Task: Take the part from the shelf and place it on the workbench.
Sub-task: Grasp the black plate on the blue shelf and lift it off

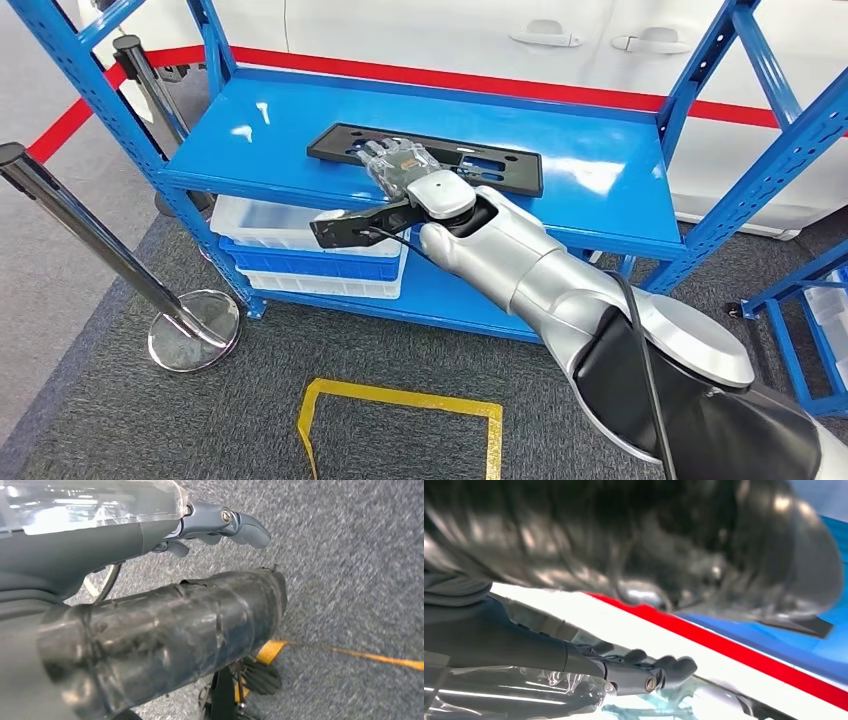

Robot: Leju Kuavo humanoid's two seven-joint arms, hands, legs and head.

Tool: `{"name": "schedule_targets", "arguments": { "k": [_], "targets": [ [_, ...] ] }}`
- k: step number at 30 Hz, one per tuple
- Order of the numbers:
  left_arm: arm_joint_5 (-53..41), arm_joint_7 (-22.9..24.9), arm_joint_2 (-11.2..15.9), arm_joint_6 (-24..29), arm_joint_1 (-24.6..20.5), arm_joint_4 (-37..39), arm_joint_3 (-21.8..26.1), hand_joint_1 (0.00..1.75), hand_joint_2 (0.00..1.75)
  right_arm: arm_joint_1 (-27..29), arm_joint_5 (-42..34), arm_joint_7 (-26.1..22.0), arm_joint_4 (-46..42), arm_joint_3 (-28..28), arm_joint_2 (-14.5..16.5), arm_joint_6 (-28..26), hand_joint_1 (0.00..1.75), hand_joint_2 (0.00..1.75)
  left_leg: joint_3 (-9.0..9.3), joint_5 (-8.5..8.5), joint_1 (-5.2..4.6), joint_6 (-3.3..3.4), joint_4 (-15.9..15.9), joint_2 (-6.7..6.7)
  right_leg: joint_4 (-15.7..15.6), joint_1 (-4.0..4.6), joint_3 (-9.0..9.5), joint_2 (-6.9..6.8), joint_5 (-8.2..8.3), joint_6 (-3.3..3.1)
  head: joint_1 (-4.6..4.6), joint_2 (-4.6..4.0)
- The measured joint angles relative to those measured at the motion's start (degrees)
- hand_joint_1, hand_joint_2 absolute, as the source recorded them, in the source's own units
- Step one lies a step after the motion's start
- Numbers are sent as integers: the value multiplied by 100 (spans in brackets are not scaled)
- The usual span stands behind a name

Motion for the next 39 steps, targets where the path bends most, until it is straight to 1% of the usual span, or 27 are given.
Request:
{"name": "schedule_targets", "arguments": {
  "k": [3, 5, 6, 8, 9, 10, 11, 13, 14, 15, 17, 19, 20, 21, 23, 24, 25, 26, 27, 28, 29, 30, 32, 34, 35, 37, 39],
  "targets": [
    [0, 0, 0, -3, -4, 0, -1, 0, 0, 13, -3, 8, 5, 0, -32, 3, 0, 0, 19, -23, 10, -87, -31, 5, -69, -1, 47, 6, -21, -41, -1, 0],
    [0, 1, -5, -3, 0, 0, -1, 0, 0, 13, -5, 16, 8, 0, -45, 4, 0, 0, -62, -159, 16, -136, 165, 17, -139, -29, 107, 6, -13, -82, -12, 0],
    [0, 1, -7, -3, -1, 0, -1, 0, 0, 12, -9, 22, 8, 0, -46, 5, 0, 0, -197, -305, 19, -150, 445, 23, -164, -37, 138, 4, -15, -103, -20, 0],
    [0, 1, -7, 0, -5, 0, -1, 0, 0, 25, -28, 43, 11, 0, -52, 9, 0, 0, -602, -611, 16, -171, 1212, 25, -167, -18, 170, 2, -42, -137, -32, 0],
    [1, 2, -4, 3, -3, 0, -1, 0, 0, 45, -44, 58, 14, 0, -62, 10, 0, 0, -779, -668, 16, -176, 1500, 26, -161, -7, 185, 4, -59, -149, -32, 0],
    [2, 4, -2, 5, 4, 0, -1, 0, 0, 71, -57, 71, 18, 0, -78, 11, 0, 0, -868, -609, 16, -175, 1596, 26, -152, 2, 202, 7, -80, -154, -31, 0],
    [2, 9, -2, 7, 10, 0, -1, 0, 0, 94, -66, 83, 23, 0, -97, 11, 0, 0, -846, -441, 15, -166, 1464, 26, -136, 8, 220, 11, -106, -154, -32, 0],
    [3, 17, -2, 8, 16, 1, 0, 0, 0, 117, -72, 103, 31, 0, -138, 11, 0, 0, -556, -1, 11, -128, 748, 27, -88, 10, 259, 19, -173, -138, -30, 0],
    [2, 20, -2, 9, 13, 1, 0, 0, 0, 114, -72, 115, 33, 0, -155, 12, 0, 0, -398, 133, -4, -105, 404, 26, -59, 22, 262, 21, -206, -120, -28, 0],
    [2, 23, -2, 10, 5, 2, 0, 0, 0, 111, -71, 128, 34, 0, -170, 14, 0, 0, -288, 191, -21, -81, 175, 23, -41, 25, 257, 26, -228, -101, -28, 0],
    [2, 30, -2, 16, -8, 3, -1, 0, 0, 121, -71, 148, 38, 0, -203, 19, 0, 0, -227, 167, -56, -40, 45, 15, -37, 30, 243, 32, -242, -51, -23, 0],
    [2, 35, -3, 21, -9, 4, -2, 0, 0, 144, -71, 155, 40, 0, -245, 26, 0, 0, -185, 173, -28, 9, -14, 16, -23, 28, 243, 30, -279, 3, -16, 0],
    [3, 35, -3, 23, -6, 4, -2, 0, 0, 150, -73, 157, 41, 0, -269, 31, 0, 0, -149, 175, -12, 38, -45, 20, 78, 28, 206, 25, -350, 33, -7, 0],
    [3, 35, -3, 24, -4, 4, -3, 0, 0, 156, -75, 158, 41, 0, -295, 38, 0, 0, -110, 175, 4, 66, -73, 24, 292, 23, 109, 20, -465, 67, 2, 0],
    [4, 33, -2, 25, -4, 4, -3, 0, 0, 197, -81, 163, 44, 0, -351, 65, 0, 0, -68, 149, 0, 108, -83, 26, 1009, -11, -269, 10, -750, 121, 19, 0],
    [4, 31, -1, 25, -6, 4, -3, 0, 0, 235, -82, 164, 48, 0, -376, 78, 0, 0, -53, 134, 0, 119, -82, 24, 1330, -29, -469, 7, -825, 137, 19, 0],
    [4, 27, 0, 25, -7, 4, -3, 0, 0, 279, -83, 166, 53, 0, -400, 88, 0, 0, -36, 116, 0, 125, -80, 19, 1495, -43, -600, 5, -808, 146, 21, 0],
    [4, 25, 1, 25, -8, 4, -3, 0, 0, 314, -84, 166, 57, 0, -419, 91, 0, 0, -15, 96, 1, 124, -76, 14, 1433, -53, -620, 3, -678, 146, 20, 0],
    [4, 23, 2, 25, -8, 4, -3, 0, 0, 334, -84, 165, 60, 0, -430, 91, 0, 0, 12, 73, 2, 116, -71, 8, 1173, -59, -537, 1, -468, 137, 21, 0],
    [4, 22, 2, 25, -6, 4, -3, 0, 0, 340, -85, 165, 61, 0, -439, 90, 0, 0, 41, 47, 2, 106, -67, 5, 807, -59, -386, 0, -237, 121, 20, 0],
    [4, 22, 2, 26, -6, 4, -3, 0, 0, 336, -85, 165, 61, 0, -445, 88, 0, 0, 62, 18, -9, 83, -58, 3, 438, -46, -210, 2, -73, 99, 19, 0],
    [4, 23, 2, 27, -7, 4, -3, 0, 0, 331, -86, 164, 61, 0, -449, 85, 0, 0, 74, -4, -16, 60, -53, 2, 164, -36, -75, 4, 13, 77, 17, 0],
    [4, 27, 3, 35, -13, 4, -4, 0, 0, 334, -89, 161, 62, 0, -458, 84, 0, 0, 79, -25, -26, 0, -62, 1, -51, -9, 38, 10, 1, 38, 12, 0],
    [4, 36, 5, 49, -16, 4, -5, 0, 0, 344, -91, 158, 63, 0, -467, 85, 0, 0, 95, -50, -16, -56, -75, 4, -110, -20, 69, 12, 0, -9, 11, 0],
    [4, 41, 3, 55, -14, 4, -5, 0, 0, 344, -91, 158, 63, 0, -471, 85, 0, 0, 76, -106, -13, -82, -6, 10, -146, -31, 103, 11, 3, -36, 5, 0],
    [4, 49, -3, 60, -13, 4, -6, 0, 0, 345, -92, 157, 63, 0, -472, 91, 0, 0, -127, -345, -5, -118, 445, 22, -202, -49, 167, 8, 1, -82, -13, 0],
    [4, 51, -4, 60, -15, 4, -8, 0, 0, 379, -94, 155, 64, 0, -473, 110, 0, 0, -515, -585, -5, -149, 1157, 23, -205, -39, 197, 5, -23, -116, -23, 0]
  ]
}}
